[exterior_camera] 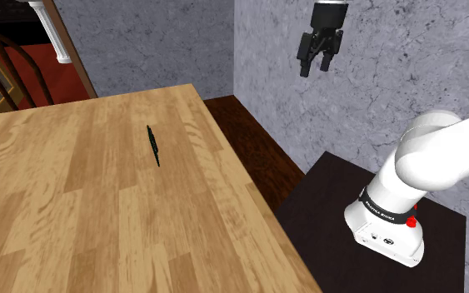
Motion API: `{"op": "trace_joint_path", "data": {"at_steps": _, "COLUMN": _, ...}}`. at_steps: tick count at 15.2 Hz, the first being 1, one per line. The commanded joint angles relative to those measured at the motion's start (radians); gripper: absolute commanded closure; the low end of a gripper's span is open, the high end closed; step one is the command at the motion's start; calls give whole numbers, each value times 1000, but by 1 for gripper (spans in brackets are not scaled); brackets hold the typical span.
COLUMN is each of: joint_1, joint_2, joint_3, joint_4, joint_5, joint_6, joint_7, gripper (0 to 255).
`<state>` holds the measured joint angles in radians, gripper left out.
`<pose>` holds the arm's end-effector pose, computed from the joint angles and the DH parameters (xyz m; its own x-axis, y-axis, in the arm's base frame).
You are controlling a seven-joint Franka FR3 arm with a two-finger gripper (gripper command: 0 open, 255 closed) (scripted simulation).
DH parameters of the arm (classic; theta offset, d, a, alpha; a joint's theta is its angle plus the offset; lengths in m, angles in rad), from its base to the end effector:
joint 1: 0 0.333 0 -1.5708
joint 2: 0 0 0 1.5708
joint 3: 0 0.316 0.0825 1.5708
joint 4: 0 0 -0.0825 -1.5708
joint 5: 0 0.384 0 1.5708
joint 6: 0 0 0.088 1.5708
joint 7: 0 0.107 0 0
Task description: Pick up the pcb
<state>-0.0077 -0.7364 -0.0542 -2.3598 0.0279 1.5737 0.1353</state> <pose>0.3188 -0.0210 0.5732 0.9819 -0.1801 -0.0586 -0.1834 -0.9814 -0.0568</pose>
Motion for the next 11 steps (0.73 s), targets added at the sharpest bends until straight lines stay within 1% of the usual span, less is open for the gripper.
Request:
{"op": "trace_joint_path", "data": {"at_steps": 1, "joint_1": 0, "joint_2": 0, "joint_3": 0, "joint_4": 0, "joint_5": 0, "joint_6": 0, "joint_7": 0, "gripper": 0}}
{"op": "trace_joint_path", "data": {"at_steps": 6, "joint_1": 32, "joint_2": 102, "joint_3": 102, "joint_4": 42, "joint_5": 69, "joint_6": 46, "joint_7": 140, "gripper": 0}}
{"op": "trace_joint_path", "data": {"at_steps": 11, "joint_1": 57, "joint_2": 233, "joint_3": 197, "joint_4": 117, "joint_5": 117, "joint_6": 90, "joint_7": 276, "gripper": 0}}
